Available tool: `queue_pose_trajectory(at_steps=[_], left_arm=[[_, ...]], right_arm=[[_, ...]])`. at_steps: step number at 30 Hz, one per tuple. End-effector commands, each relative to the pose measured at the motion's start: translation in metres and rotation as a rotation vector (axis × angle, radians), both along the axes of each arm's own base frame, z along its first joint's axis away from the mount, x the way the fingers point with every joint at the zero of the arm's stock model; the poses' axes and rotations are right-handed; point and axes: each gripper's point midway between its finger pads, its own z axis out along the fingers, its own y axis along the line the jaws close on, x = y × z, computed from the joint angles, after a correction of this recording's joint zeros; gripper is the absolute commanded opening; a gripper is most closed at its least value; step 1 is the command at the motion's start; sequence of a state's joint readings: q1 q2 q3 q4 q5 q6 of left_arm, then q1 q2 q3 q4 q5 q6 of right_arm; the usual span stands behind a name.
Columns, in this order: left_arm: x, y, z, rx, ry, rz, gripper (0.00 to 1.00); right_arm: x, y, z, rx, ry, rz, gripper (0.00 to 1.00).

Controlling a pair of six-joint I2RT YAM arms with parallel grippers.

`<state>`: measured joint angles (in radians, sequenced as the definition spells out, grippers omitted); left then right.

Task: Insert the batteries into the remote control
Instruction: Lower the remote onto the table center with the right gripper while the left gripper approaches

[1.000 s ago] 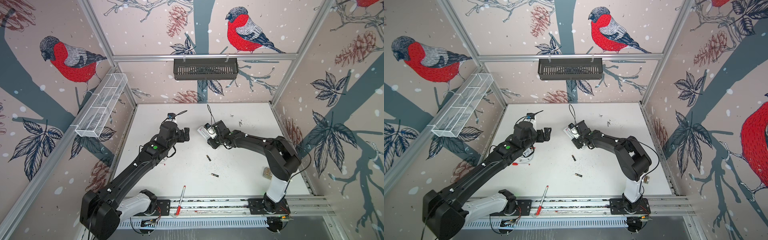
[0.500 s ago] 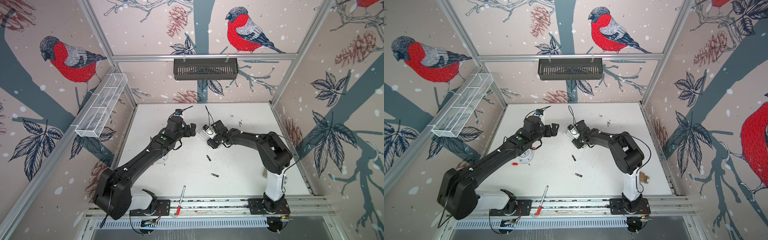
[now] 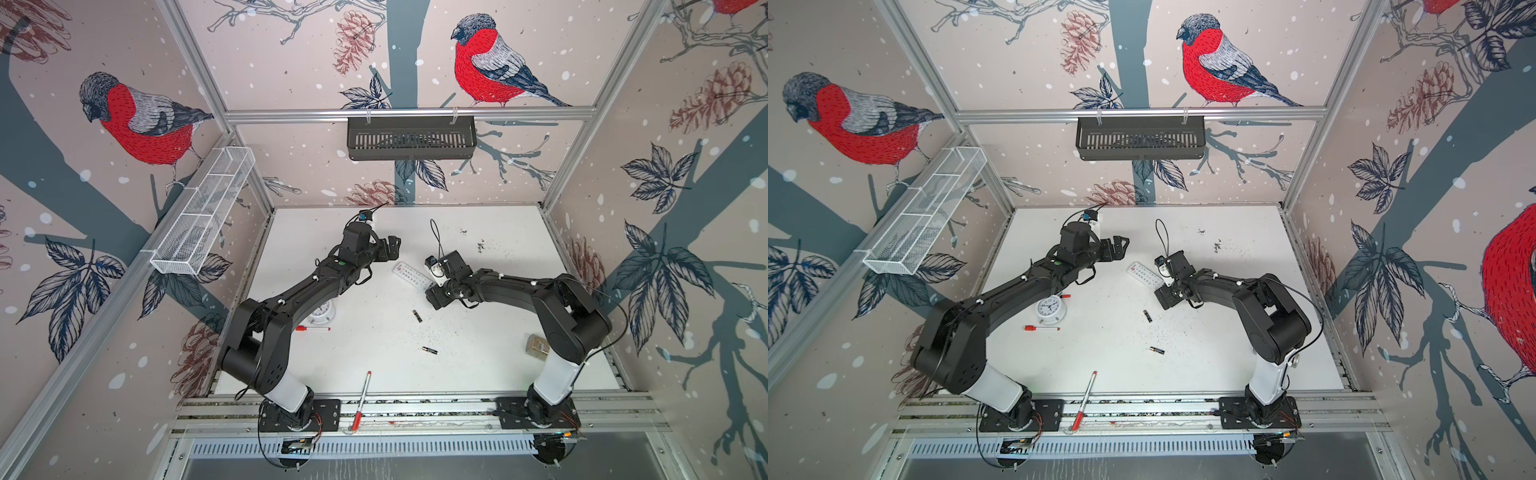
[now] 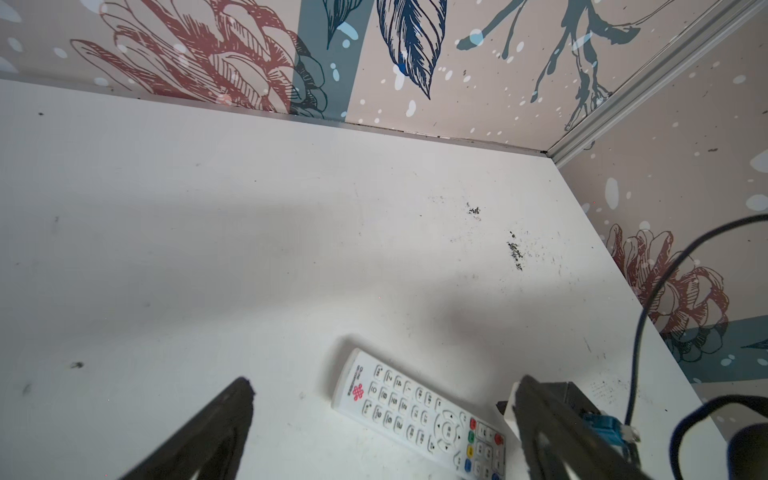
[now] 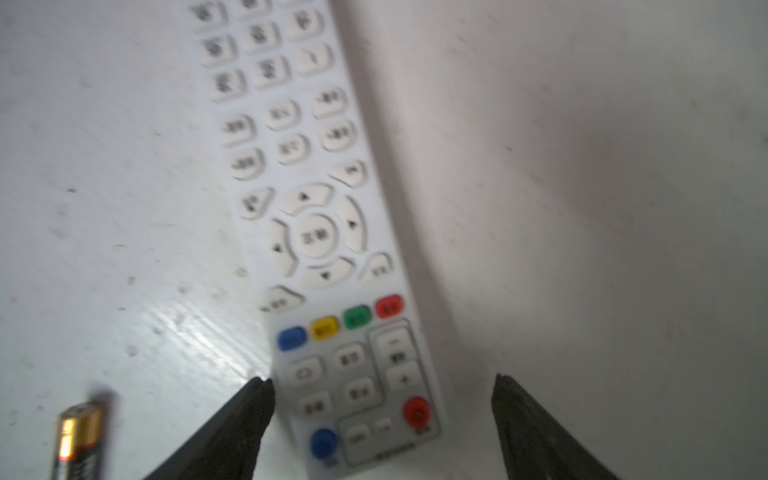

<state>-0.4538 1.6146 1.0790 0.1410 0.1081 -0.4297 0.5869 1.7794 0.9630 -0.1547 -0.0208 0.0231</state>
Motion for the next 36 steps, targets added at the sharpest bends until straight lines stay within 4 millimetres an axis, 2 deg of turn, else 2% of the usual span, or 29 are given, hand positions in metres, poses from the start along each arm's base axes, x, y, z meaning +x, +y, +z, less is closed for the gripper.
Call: queue_pose_trajectory(at_steps=[1,6,10,16,19,26,36], left_arm=[[0.014,-0.019,0.01,-0.056,-0.051,-0.062,0.97],[0.033,-0.047,-0.007,-0.057,-0.029,-0.158,0.97],[0.043,-0.067,-0.024,-0.083,-0.006,-0.235,0.97],[0.046,-0.085,-0.057,-0.103,0.046,-0.319,0.98],[0.046,-0.087,-0.075,-0.103,0.075,-0.331,0.98],[0.032,-0.085,-0.104,-0.097,0.14,-0.347,0.98],[-0.003,-0.088,-0.104,-0.099,0.181,-0.384,0.97]], right_arm=[[0.002,-0.023,-0.002,-0.012,0.007,-0.126,0.87],[0.01,-0.042,-0.002,0.011,0.015,-0.201,0.88],[0.029,-0.05,-0.001,0.034,0.011,-0.25,0.88],[0.063,-0.047,-0.001,0.07,0.014,-0.284,0.88],[0.08,-0.048,-0.001,0.079,0.011,-0.317,0.88],[0.107,-0.036,-0.001,0.128,0.011,-0.311,0.88],[0.126,-0.02,-0.007,0.142,0.017,-0.254,0.87]])
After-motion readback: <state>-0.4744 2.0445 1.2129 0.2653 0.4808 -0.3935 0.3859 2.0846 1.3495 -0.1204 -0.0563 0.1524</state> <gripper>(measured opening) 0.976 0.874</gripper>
